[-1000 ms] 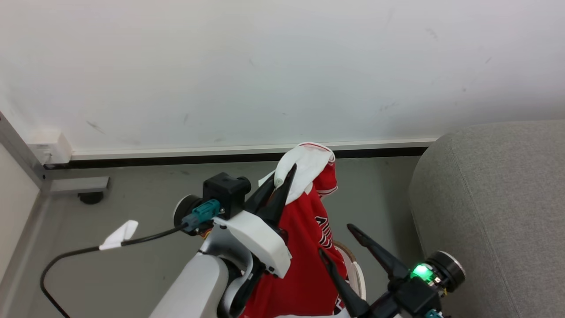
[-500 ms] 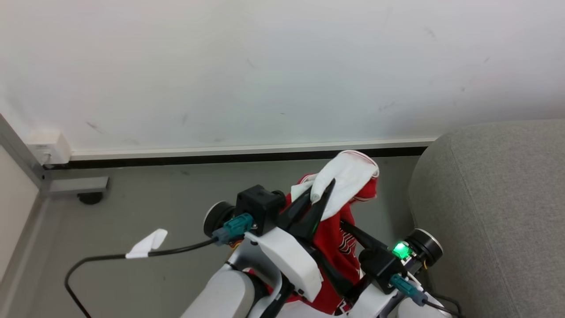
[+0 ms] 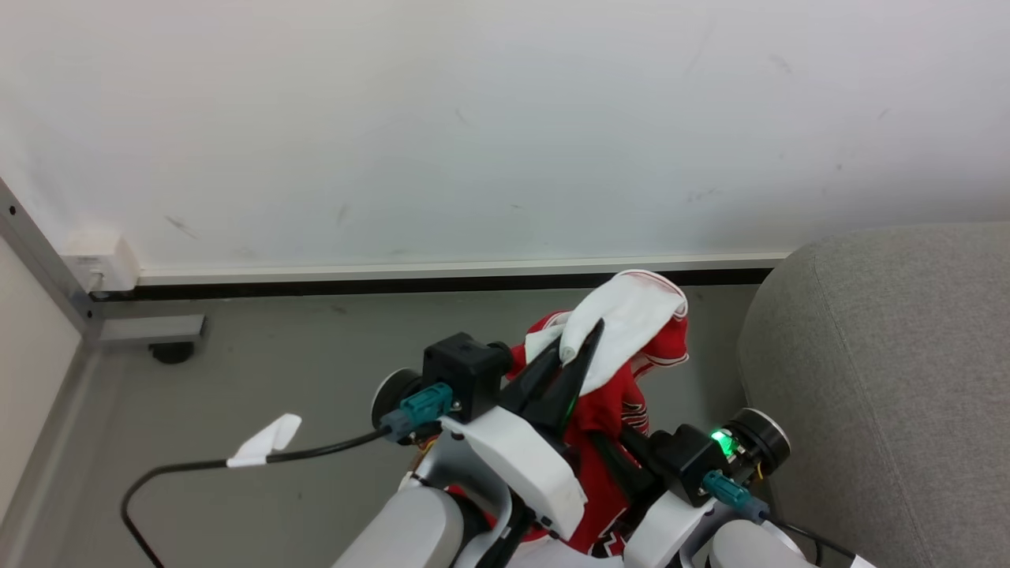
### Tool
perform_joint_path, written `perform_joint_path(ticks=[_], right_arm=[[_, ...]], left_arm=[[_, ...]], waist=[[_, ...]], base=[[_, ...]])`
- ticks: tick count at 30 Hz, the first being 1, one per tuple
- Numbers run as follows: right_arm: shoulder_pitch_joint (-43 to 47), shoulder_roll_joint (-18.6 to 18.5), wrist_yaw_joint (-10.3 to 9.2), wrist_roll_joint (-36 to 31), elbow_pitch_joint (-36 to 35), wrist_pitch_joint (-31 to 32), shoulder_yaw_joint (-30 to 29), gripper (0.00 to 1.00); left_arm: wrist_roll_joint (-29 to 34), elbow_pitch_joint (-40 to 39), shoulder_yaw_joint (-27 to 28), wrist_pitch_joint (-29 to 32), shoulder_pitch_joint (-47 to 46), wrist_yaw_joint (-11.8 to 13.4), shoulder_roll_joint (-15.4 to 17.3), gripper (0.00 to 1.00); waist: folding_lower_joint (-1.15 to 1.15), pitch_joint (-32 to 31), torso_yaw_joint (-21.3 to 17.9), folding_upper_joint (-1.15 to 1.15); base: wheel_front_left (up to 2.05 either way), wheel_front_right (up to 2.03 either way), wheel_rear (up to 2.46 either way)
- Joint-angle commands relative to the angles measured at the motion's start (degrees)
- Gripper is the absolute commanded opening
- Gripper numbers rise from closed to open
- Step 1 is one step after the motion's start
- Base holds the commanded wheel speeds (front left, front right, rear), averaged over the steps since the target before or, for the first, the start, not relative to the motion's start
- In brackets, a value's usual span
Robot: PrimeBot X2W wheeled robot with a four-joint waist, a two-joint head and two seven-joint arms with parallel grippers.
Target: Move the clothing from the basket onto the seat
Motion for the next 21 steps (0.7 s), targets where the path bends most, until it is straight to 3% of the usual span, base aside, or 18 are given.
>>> perform_joint_path(ticks=[1, 3, 5, 6, 8, 14, 21], right_arm=[[-0.5, -0.1, -0.12, 0.7, -0.5, 0.0, -0.5, 0.0], [0.0, -0.1, -0.12, 0.6, -1.0, 0.0, -0.8, 0.0], [0.7, -0.1, -0.12, 0.2, -1.7, 0.0, -1.3, 0.0], [1.0, -0.1, -0.12, 0.1, -2.0, 0.0, -1.5, 0.0], [1.5, -0.1, -0.12, 0.2, -3.1, 0.0, -1.9, 0.0], [2.4, -0.1, -0.12, -0.8, -4.6, 0.0, -3.8, 0.0], [2.5, -1.1, -0.12, -2.1, -6.1, 0.0, -7.1, 0.0]], left_arm=[[-0.5, 0.4, 0.5, -0.6, 0.2, 0.4, 0.4, 0.0], [-0.3, 1.1, 0.9, -0.9, 0.4, 0.9, 0.8, 0.0], [0.1, 2.1, 1.1, -0.9, 0.7, 1.4, 1.3, 0.13], [0.2, 2.5, 1.2, -1.1, 0.8, 1.4, 1.4, 0.35], [0.5, 3.5, 1.6, -1.5, 1.1, 1.7, 2.0, 1.0], [1.5, 6.3, 2.6, -4.5, 2.3, 2.6, 4.0, 1.0], [1.8, 8.3, 2.0, -8.5, 5.1, 1.2, 6.0, 1.0]], waist=[[0.0, 0.0, -0.1, 0.0], [0.0, 0.0, -0.2, 0.0], [0.0, 0.0, -0.2, 0.0], [0.0, 0.0, -0.2, 0.0], [0.0, 0.0, -0.3, 0.0], [0.0, 0.1, -0.6, 0.0], [0.0, 0.1, -0.5, 0.0]], base=[[0.0, 0.0, 0.0], [0.0, 0.0, 0.0], [0.0, 0.0, 0.0], [0.0, 0.0, 0.0], [0.0, 0.0, 0.0], [0.0, 0.0, 0.0], [0.0, 0.0, 0.0]])
